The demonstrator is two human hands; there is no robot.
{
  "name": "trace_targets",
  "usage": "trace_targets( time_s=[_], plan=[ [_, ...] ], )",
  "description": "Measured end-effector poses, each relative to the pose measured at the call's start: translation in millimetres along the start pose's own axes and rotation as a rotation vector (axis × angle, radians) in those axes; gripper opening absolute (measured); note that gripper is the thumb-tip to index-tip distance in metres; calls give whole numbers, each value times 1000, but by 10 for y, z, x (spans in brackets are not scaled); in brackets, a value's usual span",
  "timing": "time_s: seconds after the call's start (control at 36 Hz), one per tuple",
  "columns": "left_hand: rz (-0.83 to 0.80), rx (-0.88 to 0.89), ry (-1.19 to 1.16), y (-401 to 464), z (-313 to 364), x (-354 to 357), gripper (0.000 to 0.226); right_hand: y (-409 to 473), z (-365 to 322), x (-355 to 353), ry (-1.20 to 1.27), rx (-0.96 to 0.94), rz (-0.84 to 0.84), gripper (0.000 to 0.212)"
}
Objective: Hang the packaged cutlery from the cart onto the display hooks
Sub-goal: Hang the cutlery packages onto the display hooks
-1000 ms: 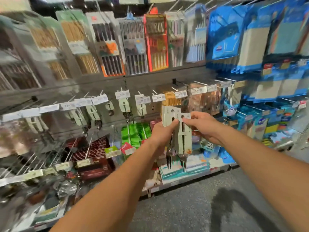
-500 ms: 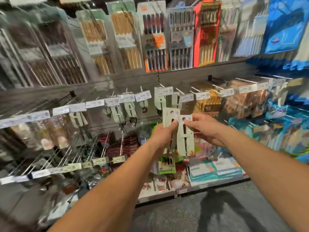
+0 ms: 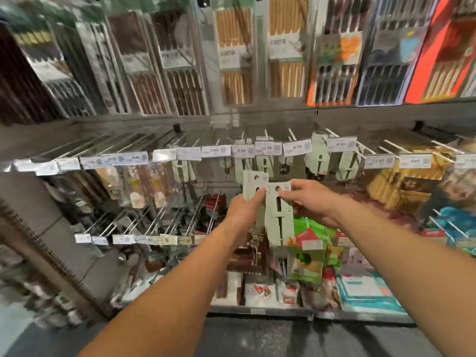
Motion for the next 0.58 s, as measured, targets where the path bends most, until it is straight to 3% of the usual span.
trace_targets(
  time_s=[0.14, 0.28, 0.39, 0.47, 0.53, 0.58],
  plan=[
    [50, -9, -10, 364, 75, -381, 13, 540, 44, 204, -75, -13, -14, 17],
    [84, -66, -30, 676, 80, -641, 19, 1004, 171, 300, -246, 1, 24, 9],
    [44, -103, -26, 896, 46, -794, 15, 1305, 266, 366, -294, 3, 105, 23],
    [16, -98, 25, 1088, 18, -901, 27, 1502, 291, 493, -238, -5, 159, 24],
    [5, -78, 42, 1207, 25, -984, 30, 1622, 299, 617, -160, 4, 217, 12],
    [-6, -68, 62, 1332, 26, -1077, 28, 1740, 337, 760, -79, 21, 246, 25]
  ],
)
Point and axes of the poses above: each hand's wrist, its own y-axis towards the middle knuckle, its own x-axis out of the palm, z = x × y, the point moved 5 cm from there along y, towards the middle knuckle, and after that the axes turned 12 degrees about -x, right-handed, at the moved point
